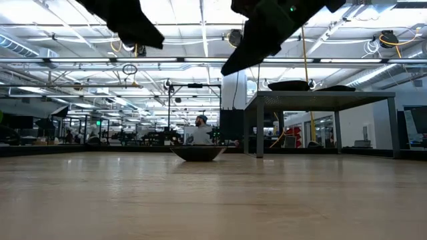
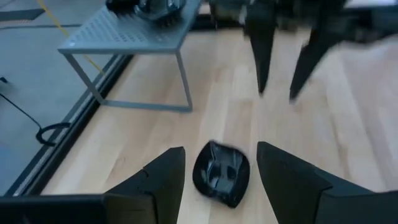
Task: Pick & Place Mini shaped plates
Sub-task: Stack the leaf-shaped plate on top of the other leaf-shaped plates
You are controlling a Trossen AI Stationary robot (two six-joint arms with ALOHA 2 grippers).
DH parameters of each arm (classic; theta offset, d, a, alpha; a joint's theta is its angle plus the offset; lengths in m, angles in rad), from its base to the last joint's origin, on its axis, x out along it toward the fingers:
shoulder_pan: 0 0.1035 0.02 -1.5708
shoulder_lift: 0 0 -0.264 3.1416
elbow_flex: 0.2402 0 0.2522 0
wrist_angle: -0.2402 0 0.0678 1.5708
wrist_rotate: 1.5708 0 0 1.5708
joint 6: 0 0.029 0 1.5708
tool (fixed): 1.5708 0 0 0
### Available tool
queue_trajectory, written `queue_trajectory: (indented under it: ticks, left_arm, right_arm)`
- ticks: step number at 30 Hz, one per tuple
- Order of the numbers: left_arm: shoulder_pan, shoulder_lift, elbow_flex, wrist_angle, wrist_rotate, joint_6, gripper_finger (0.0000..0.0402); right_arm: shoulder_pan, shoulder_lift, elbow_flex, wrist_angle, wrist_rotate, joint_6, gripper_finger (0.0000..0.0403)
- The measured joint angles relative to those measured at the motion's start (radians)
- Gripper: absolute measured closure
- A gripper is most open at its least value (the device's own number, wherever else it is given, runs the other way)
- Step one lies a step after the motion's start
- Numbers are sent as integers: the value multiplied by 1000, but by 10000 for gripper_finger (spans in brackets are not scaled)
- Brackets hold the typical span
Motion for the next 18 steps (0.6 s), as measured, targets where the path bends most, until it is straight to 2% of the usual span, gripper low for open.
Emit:
queue_trajectory:
  ticks: [13, 18]
  left_arm:
    - [0, -121, 0, -7, 3, -143, 197]
    - [0, -134, 0, -8, 6, -163, 197]
  right_arm:
    - [-1, 129, 0, 30, -12, -216, 264]
    - [-9, 144, 0, 60, -14, -220, 264]
